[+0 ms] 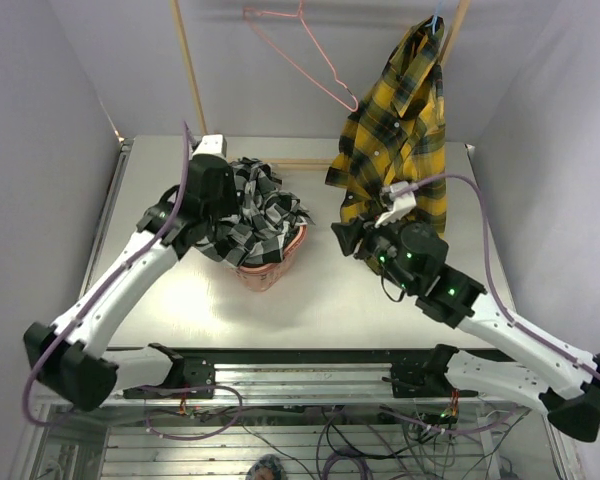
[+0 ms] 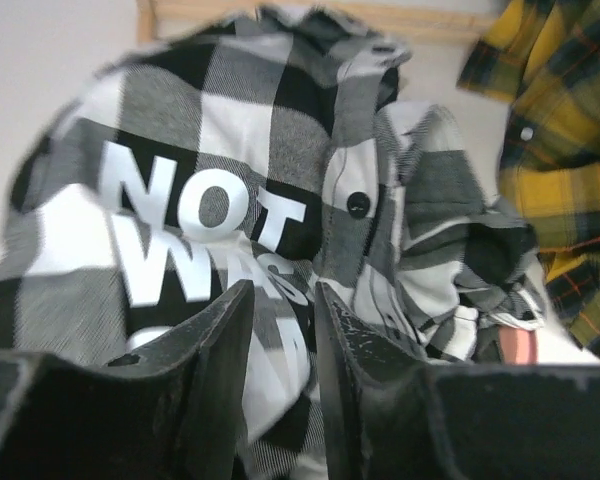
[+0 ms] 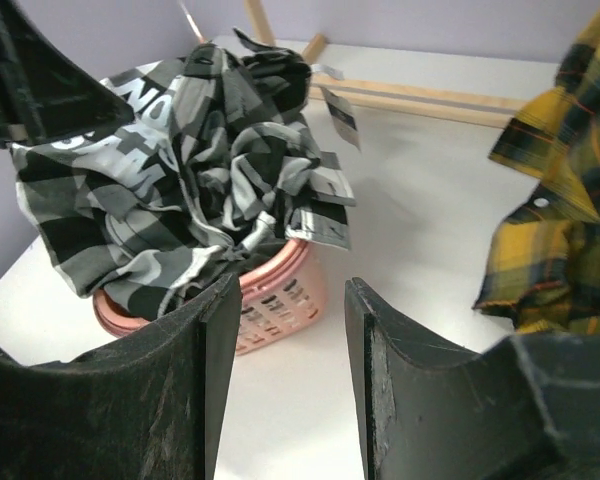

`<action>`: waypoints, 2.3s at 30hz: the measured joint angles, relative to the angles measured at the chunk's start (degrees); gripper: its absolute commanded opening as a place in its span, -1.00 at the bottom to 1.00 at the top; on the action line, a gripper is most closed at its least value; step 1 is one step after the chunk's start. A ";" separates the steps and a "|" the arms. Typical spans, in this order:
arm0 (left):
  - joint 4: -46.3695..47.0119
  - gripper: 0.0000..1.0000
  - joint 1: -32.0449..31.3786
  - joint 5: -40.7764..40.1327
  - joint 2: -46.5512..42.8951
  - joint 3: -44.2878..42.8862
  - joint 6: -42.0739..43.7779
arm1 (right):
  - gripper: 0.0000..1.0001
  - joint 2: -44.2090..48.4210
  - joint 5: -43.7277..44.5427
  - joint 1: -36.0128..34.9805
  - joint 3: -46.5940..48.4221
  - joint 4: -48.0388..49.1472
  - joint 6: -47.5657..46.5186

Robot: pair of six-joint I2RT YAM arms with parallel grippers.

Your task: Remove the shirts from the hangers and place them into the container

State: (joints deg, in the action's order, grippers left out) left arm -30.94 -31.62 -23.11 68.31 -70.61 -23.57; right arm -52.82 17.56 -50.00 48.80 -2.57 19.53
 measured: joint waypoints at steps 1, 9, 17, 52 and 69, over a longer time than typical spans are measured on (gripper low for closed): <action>0.11 -0.25 1.77 3.06 1.73 -0.09 -0.55 | -0.09 1.22 0.68 0.00 -0.70 -0.37 0.11; 3.69 -0.54 7.61 19.74 15.47 5.92 -5.90 | -0.09 8.44 5.09 0.00 -6.27 -2.60 1.07; 9.07 -0.47 7.34 19.47 26.69 7.50 -12.04 | -0.10 9.11 5.38 0.00 -8.59 -3.28 1.70; 12.63 -0.53 6.21 17.68 18.64 16.70 -21.90 | -0.10 7.50 2.49 0.00 -9.70 -2.71 3.23; -7.48 -0.41 5.90 18.67 15.15 -1.60 -8.28 | -0.10 5.18 0.98 0.00 -6.84 -1.88 1.99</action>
State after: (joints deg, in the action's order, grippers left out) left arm -38.41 -25.71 -4.45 83.46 -72.20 -31.86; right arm -47.64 18.55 -50.00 41.95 -4.45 21.52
